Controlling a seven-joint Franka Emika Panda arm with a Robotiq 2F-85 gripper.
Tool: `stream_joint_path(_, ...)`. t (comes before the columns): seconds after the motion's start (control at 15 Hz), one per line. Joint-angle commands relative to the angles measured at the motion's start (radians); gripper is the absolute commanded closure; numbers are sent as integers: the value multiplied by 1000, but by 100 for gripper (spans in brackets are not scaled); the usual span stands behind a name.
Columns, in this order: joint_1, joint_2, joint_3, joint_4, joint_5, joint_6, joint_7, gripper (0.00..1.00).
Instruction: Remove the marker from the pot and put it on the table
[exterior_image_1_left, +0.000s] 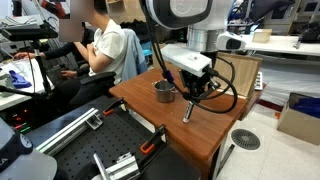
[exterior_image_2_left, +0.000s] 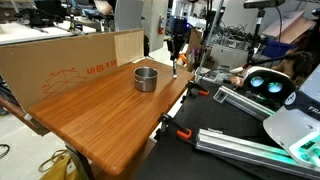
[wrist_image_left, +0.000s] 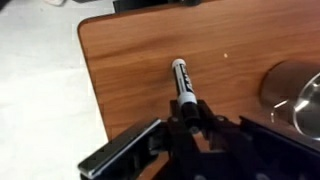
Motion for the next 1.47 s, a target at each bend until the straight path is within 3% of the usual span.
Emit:
stream_joint_path(0.0, -10, 59, 1, 84, -38, -61, 34, 94)
stream_joint_path(1.4, -9, 403, 0, 506, -177, -220, 166, 94)
